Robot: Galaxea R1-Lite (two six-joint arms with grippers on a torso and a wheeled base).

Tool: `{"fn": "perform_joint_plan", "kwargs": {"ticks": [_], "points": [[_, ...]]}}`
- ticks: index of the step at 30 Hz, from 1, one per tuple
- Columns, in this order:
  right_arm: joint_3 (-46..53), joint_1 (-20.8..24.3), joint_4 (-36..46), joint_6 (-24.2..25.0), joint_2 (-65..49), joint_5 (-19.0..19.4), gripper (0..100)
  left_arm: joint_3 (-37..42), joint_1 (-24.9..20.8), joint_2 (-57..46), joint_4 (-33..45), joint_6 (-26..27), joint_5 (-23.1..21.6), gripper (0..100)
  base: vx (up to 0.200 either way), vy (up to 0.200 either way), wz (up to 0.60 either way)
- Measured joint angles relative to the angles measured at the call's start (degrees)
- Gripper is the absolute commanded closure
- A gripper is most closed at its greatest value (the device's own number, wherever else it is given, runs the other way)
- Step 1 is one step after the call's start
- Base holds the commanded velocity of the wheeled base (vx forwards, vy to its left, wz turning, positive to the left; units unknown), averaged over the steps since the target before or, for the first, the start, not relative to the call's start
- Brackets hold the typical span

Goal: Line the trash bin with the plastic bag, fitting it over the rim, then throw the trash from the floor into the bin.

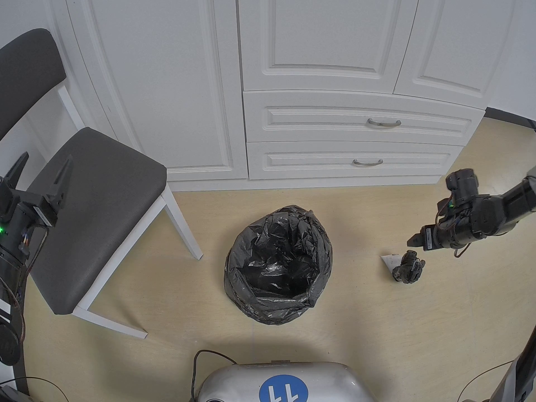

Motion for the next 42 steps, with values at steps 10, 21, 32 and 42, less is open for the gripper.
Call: {"fn": "perform_joint_plan", "kwargs": {"ticks": [10, 21, 32, 42], "points": [[-18.55, -4.16, 8.2, 3.61, 21.37, 0.39, 0, -2.18, 4.67, -0.99, 0.04, 1.21, 0.16, 0, 0.0, 0.0, 0.0], [-41.96, -6.69, 23.69, 11.59, 36.36, 1.07, 0, -2.73, 6.53, -1.27, 0.04, 1.45, 0.16, 0, 0.0, 0.0, 0.0], [-52.29, -7.73, 24.45, 13.52, 48.57, -5.77, 0, -2.73, 8.25, -1.32, 0.04, 1.26, 0.05, 0, 0.0, 0.0, 0.0], [-52.96, -6.96, 15.18, 14.09, 53.31, -6.64, 0, -2.43, 8.52, -1.35, -0.02, 1.29, 0.07, 0, 0.0, 0.0, 0.0]]}}
